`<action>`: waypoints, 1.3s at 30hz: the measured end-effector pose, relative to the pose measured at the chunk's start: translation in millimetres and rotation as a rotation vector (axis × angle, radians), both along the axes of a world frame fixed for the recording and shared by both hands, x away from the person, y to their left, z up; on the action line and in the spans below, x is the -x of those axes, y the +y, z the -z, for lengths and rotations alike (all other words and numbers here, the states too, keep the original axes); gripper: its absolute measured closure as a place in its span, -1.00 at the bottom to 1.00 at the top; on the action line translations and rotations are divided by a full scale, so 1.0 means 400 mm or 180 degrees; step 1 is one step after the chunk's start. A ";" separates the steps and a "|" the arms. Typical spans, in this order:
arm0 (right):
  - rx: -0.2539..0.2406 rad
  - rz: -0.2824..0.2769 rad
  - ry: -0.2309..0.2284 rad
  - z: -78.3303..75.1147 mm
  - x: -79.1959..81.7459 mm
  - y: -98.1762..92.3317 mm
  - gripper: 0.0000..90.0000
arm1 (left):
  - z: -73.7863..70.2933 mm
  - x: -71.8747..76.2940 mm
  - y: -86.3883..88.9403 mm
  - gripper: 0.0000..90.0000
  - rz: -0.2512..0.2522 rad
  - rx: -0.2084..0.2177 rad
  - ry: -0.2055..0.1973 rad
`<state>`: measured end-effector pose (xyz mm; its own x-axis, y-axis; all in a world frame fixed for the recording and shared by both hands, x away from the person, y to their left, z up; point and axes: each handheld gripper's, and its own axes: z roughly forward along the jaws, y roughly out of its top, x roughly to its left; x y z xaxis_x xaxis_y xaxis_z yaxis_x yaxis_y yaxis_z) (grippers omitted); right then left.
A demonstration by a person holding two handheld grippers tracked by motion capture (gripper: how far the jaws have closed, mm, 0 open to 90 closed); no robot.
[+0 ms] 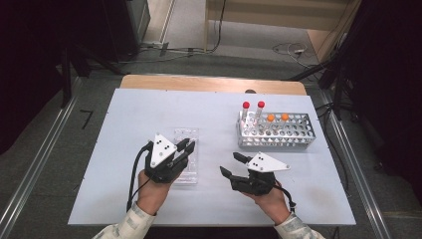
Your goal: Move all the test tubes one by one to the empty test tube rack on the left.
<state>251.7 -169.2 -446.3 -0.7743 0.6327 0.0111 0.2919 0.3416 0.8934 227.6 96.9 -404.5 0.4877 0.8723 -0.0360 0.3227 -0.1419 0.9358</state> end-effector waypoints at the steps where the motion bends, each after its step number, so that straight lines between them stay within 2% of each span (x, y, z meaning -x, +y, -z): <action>1: -0.0004 0.0005 0.0004 0.000 0.000 0.000 -0.23 | 0.004 0.000 -0.002 0.69 -0.0003 -0.0011 0.0000; 11: 0.0020 0.0009 -0.0002 0.003 -0.003 -0.001 -0.23 | 0.068 -0.013 -0.025 0.69 -0.0012 -0.0200 0.0198; 16: 0.0022 0.0027 0.0010 0.004 -0.004 -0.003 -0.23 | 0.080 -0.013 -0.028 0.66 -0.0004 -0.0204 0.0244; 19: 0.0030 0.0027 0.0014 0.005 -0.004 -0.003 -0.23 | 0.080 -0.013 -0.027 0.48 0.0003 -0.0184 0.0257; 20: 0.0031 0.0027 0.0014 0.005 -0.004 -0.003 -0.23 | 0.080 -0.014 -0.026 0.46 -0.0002 -0.0154 0.0266; 25: 0.0026 0.0078 -0.0010 0.004 -0.009 -0.008 -0.23 | 0.072 -0.015 -0.015 0.08 -0.0018 0.0033 0.0251; 27: 0.0028 0.0133 -0.0029 0.004 -0.016 -0.015 -0.23 | 0.069 -0.015 -0.011 -0.11 -0.0085 0.0077 0.0235; 30: 0.0041 0.0294 -0.0067 0.006 -0.035 -0.037 -0.23 | 0.068 -0.018 -0.009 -0.45 -0.0230 0.0070 0.0225; 34: -0.0047 0.0561 -0.0072 0.005 -0.064 -0.074 -0.22 | 0.068 -0.022 -0.005 -0.60 -0.0275 0.0104 0.0247; 39: -0.0074 0.0805 -0.0137 0.015 -0.097 -0.092 -0.15 | 0.069 -0.025 -0.008 -0.66 -0.0223 0.0116 0.0303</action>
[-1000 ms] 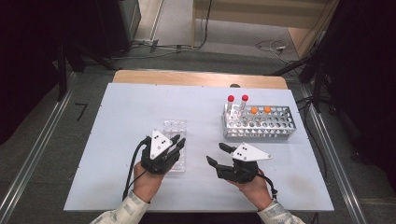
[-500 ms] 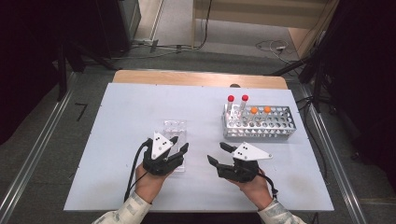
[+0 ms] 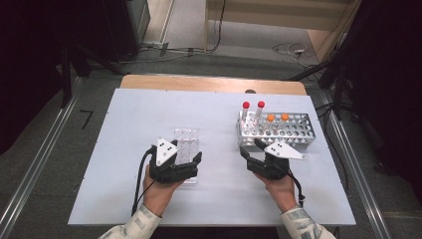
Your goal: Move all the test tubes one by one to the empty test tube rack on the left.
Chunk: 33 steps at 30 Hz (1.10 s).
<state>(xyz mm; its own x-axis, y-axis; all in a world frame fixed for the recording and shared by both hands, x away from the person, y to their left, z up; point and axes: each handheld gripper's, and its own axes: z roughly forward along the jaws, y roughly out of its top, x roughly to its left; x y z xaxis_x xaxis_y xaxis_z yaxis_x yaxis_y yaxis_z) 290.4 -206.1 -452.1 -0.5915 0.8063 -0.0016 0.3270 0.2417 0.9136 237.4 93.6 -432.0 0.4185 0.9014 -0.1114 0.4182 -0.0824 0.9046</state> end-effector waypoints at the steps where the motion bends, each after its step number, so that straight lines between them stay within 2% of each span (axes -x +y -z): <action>1: -0.0015 0.0043 -0.0014 0.005 -0.011 -0.002 -0.14 | 0.001 -0.001 -0.001 -0.67 -0.0003 0.0000 0.0018; 4: -0.0046 0.0123 -0.0011 0.014 -0.037 -0.005 -0.08 | 0.003 -0.006 0.001 -0.72 0.0006 0.0029 0.0085; 7: -0.0102 0.0183 -0.0018 0.019 -0.057 -0.008 0.02 | 0.002 -0.007 0.005 -0.76 0.0039 0.0074 0.0101; 11: -0.0102 0.0230 -0.0022 0.027 -0.076 -0.007 0.08 | 0.002 -0.007 0.004 -0.79 0.0051 0.0087 0.0111; 15: -0.0072 0.0258 -0.0044 0.035 -0.088 -0.003 0.16 | 0.002 -0.007 0.000 -0.82 0.0078 0.0088 0.0105; 20: -0.0111 0.0316 -0.0055 0.039 -0.107 0.000 0.27 | 0.001 -0.006 -0.001 -0.83 0.0116 0.0114 0.0091; 24: -0.0091 0.0336 -0.0037 0.049 -0.119 0.004 0.32 | -0.001 -0.003 0.001 -0.83 0.0097 0.0129 0.0051; 33: -0.0083 0.0342 -0.0081 0.057 -0.127 0.011 0.51 | -0.002 -0.002 0.000 -0.82 0.0092 0.0149 0.0045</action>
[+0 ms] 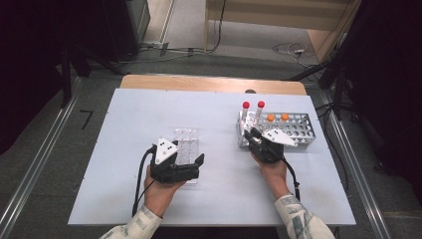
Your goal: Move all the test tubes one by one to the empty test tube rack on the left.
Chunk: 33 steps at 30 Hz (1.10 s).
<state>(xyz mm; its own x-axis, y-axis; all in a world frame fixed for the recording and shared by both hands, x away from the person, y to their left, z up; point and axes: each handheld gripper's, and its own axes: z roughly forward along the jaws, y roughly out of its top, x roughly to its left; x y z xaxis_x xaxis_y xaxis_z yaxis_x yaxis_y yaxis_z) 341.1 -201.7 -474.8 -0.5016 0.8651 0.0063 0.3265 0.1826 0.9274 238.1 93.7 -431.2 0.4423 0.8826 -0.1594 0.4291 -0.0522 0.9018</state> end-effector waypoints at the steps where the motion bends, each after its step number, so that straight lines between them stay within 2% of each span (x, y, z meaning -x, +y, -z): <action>1: -0.0003 0.0003 -0.0008 0.000 -0.001 0.000 0.54 | 0.000 0.000 0.000 -0.82 0.0001 0.0001 -0.0002; 10: 0.0002 -0.0003 -0.0026 0.000 -0.001 0.002 0.62 | 0.001 -0.001 -0.002 -0.81 0.0013 -0.0019 0.0008; 13: -0.0002 -0.0003 -0.0097 -0.008 0.003 0.001 0.62 | 0.001 -0.001 -0.001 -0.81 0.0007 -0.0018 0.0005; 15: 0.0003 -0.0001 -0.0121 -0.024 0.007 0.001 0.62 | 0.001 -0.001 0.000 -0.81 0.0005 -0.0011 0.0004; 18: -0.0012 -0.0006 -0.0247 -0.054 0.017 -0.001 0.63 | 0.001 -0.001 0.002 -0.81 0.0001 -0.0013 0.0005; 24: -0.0104 0.0003 -0.0409 -0.112 0.041 -0.011 0.63 | -0.001 0.000 0.004 -0.81 -0.0029 0.0002 -0.0011; 28: -0.0166 -0.0045 -0.0452 -0.143 0.058 -0.021 0.63 | -0.001 0.001 0.004 -0.81 -0.0027 0.0004 -0.0017; 33: -0.0158 -0.0099 -0.0421 -0.150 0.075 -0.026 0.63 | -0.004 0.003 0.005 -0.76 -0.0034 0.0012 -0.0043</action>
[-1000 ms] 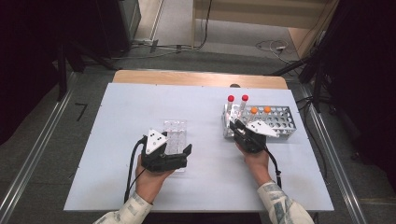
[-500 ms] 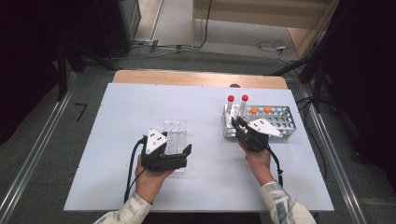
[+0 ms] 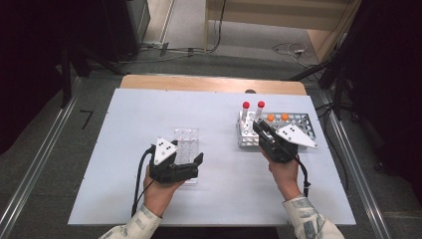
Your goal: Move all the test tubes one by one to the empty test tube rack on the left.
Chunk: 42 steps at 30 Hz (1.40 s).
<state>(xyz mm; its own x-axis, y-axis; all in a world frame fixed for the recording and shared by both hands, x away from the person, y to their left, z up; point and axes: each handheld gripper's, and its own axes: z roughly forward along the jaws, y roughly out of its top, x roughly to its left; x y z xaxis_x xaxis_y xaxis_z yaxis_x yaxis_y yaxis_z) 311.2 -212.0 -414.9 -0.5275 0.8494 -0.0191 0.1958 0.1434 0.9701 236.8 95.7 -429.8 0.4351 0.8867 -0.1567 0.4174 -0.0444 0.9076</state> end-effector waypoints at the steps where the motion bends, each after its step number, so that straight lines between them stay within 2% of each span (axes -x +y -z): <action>1: 0.0012 -0.0016 0.0007 0.002 0.003 0.001 0.63 | -0.001 0.001 0.001 -0.75 0.0004 -0.0002 -0.0004; 9: 0.0115 -0.0225 0.0103 0.023 0.042 0.015 0.63 | -0.005 0.005 0.004 -0.73 0.0019 0.0027 -0.0024; 17: 0.0222 -0.0530 0.0240 0.052 0.098 0.055 0.63 | -0.014 0.013 0.001 -0.67 0.0091 0.0068 -0.0062; 22: 0.0276 -0.0738 0.0316 0.072 0.137 0.081 0.63 | -0.020 0.026 -0.018 -0.63 0.0213 0.0080 -0.0100; 26: 0.0341 -0.0856 0.0366 0.092 0.158 0.106 0.63 | -0.024 0.034 -0.039 -0.56 0.0380 0.0082 -0.0108; 31: 0.0392 -0.0973 0.0425 0.117 0.174 0.139 0.63 | -0.020 0.041 -0.067 -0.40 0.0605 0.0068 -0.0082; 33: 0.0440 -0.1033 0.0446 0.126 0.183 0.157 0.63 | -0.016 0.042 -0.077 -0.36 0.0658 0.0054 -0.0056; 36: 0.0428 -0.1096 0.0450 0.127 0.192 0.171 0.63 | -0.011 0.042 -0.087 -0.27 0.0705 0.0006 -0.0046; 42: 0.0376 -0.1120 0.0431 0.118 0.200 0.170 0.63 | -0.005 0.046 -0.100 0.14 0.0817 -0.0050 -0.0068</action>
